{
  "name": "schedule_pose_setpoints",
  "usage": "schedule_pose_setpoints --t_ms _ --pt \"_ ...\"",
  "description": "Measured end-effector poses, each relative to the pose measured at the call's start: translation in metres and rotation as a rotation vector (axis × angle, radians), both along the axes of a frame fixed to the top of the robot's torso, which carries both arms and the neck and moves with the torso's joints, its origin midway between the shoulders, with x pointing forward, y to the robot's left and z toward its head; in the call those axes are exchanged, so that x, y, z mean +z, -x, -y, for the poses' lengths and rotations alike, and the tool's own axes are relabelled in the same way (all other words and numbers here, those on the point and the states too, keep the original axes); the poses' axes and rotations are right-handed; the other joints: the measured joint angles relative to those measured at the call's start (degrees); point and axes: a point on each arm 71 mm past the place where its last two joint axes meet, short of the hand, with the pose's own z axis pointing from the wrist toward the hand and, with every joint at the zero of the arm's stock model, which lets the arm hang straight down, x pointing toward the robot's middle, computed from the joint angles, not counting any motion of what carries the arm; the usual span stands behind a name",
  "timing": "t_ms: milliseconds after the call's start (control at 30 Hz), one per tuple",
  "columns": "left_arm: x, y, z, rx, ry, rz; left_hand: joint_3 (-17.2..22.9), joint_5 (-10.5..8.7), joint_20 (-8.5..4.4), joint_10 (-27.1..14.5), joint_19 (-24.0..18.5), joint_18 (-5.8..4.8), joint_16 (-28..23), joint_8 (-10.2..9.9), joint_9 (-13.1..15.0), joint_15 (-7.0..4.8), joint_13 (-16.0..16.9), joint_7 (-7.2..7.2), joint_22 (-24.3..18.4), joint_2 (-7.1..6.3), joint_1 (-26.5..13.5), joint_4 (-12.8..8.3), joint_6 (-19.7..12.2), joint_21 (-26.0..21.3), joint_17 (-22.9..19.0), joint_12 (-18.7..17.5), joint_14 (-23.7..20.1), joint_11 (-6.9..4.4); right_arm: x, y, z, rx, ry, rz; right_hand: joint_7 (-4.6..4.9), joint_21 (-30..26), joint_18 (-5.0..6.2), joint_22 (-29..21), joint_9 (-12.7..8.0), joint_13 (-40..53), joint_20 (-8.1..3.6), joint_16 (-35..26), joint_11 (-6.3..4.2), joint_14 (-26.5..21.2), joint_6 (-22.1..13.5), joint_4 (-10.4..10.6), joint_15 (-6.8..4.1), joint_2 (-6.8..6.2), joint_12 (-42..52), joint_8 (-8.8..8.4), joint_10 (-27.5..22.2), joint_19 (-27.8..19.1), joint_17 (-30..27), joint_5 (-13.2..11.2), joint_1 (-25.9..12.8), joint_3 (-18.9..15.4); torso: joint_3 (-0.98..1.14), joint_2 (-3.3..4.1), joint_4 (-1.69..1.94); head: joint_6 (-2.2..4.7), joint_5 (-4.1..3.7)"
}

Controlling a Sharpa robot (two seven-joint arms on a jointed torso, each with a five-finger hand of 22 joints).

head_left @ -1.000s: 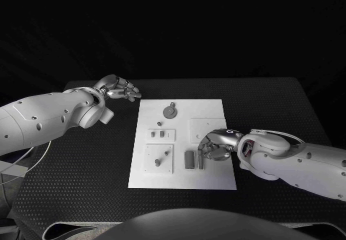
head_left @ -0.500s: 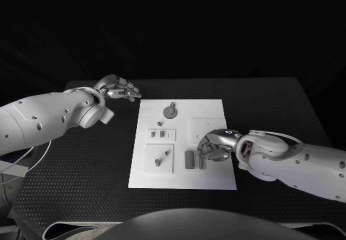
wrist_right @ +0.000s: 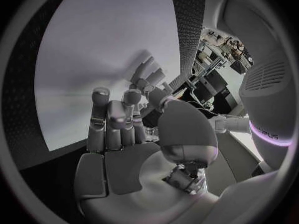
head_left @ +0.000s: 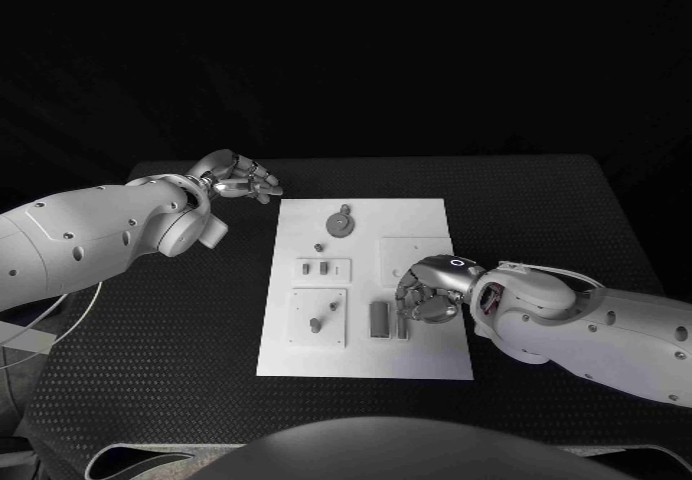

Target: Assemble the parts on the task board

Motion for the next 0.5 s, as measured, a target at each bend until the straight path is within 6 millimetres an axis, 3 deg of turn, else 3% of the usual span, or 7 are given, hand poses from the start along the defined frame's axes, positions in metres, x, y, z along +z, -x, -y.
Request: schedule_pose_setpoints --t_ms 500 --pt "-0.0002 0.0001 0.0002 -0.001 0.0 -0.002 0.0 0.0 0.0 0.0 0.0 0.0 0.0 0.0 0.0 0.0 0.0 0.0 0.0 0.0 0.0 0.0 0.0 0.0 0.1 0.0 0.0 0.0 -0.0014 0.0014 -0.0043 0.008 -0.005 0.023 0.35 0.0 0.01 0.0 0.8 -0.1 0.01 0.2 -0.21 0.0 0.4 0.0 0.01 0.7 0.2 0.29 0.2 0.0 0.0 -0.1 0.7 0.0 0.01 0.01 0.0 0.0 0.02"
